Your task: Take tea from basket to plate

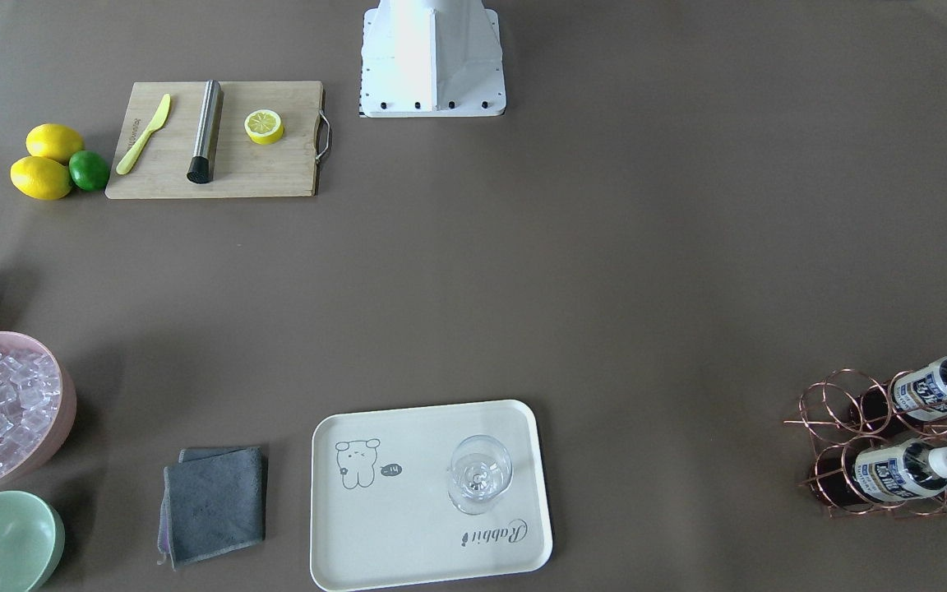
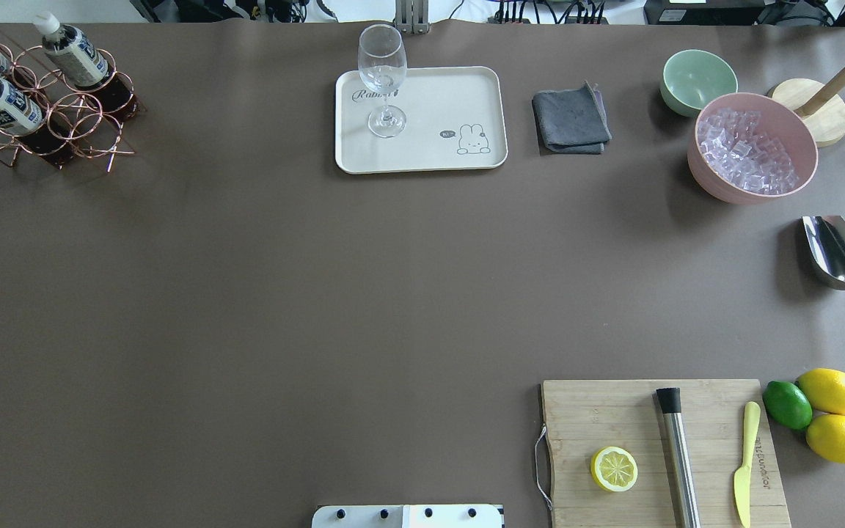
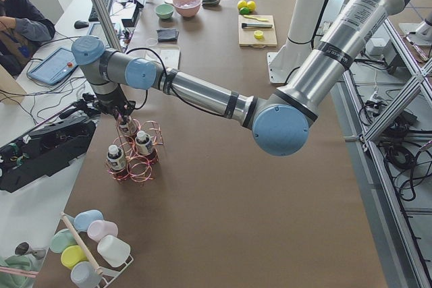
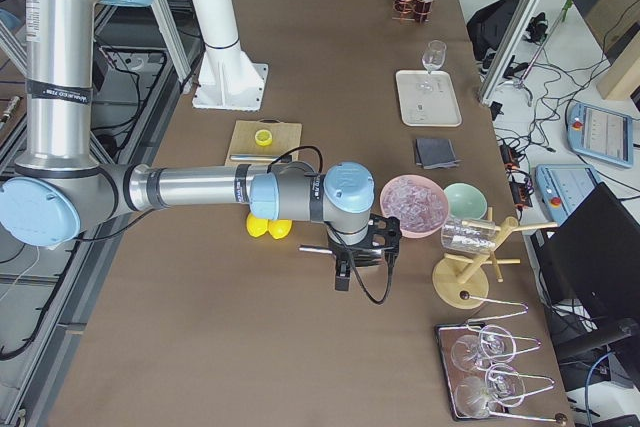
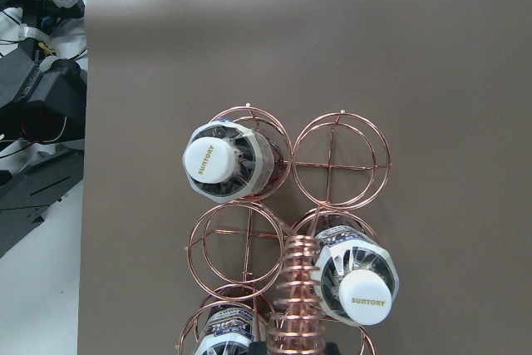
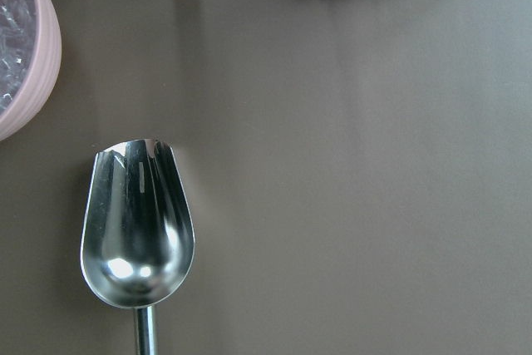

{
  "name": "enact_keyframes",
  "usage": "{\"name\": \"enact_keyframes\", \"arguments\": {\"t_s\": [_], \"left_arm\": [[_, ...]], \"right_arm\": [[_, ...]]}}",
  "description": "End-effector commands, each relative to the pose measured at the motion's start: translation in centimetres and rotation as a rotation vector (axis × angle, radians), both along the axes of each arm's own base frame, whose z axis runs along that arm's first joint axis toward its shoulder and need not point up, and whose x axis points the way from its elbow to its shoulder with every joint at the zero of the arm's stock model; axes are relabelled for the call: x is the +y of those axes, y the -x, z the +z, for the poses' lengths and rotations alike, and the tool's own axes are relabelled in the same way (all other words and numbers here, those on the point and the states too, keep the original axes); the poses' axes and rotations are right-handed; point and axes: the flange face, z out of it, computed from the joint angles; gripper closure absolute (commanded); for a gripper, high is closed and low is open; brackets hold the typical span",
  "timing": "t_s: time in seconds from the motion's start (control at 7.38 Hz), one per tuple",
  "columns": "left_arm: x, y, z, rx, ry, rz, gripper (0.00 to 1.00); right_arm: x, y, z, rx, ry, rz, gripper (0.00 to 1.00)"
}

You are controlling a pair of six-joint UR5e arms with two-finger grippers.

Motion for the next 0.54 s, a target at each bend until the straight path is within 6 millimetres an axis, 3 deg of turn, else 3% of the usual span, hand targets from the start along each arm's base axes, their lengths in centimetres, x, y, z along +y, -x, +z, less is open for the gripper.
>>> {"name": "enact_keyframes", "arguments": {"t_s": [0.0,0.14,0.27,0.41], "left_arm": [[1.6,1.1,-3.6,0.027,0.06,-0.011,1.0],[2.8,2.2,-5.2,0.034,0.073,-0.025,1.0],[4.0,5.8,-7.0,0.039,0.033,-0.073,1.0],[7.1,6.5,-9.2,0.046,-0.023,-0.082,1.0]], "right_arm": [[0.0,0.0,0.0,0.0,-0.001,0.0,0.0],[0.0,-0.1,0.0,0.0,-0.001,0.001,0.0],[0.0,-0.1,0.0,0.0,-0.001,0.001,0.0],[0.0,-0.1,0.0,-0.001,-0.001,0.001,0.0]]}}
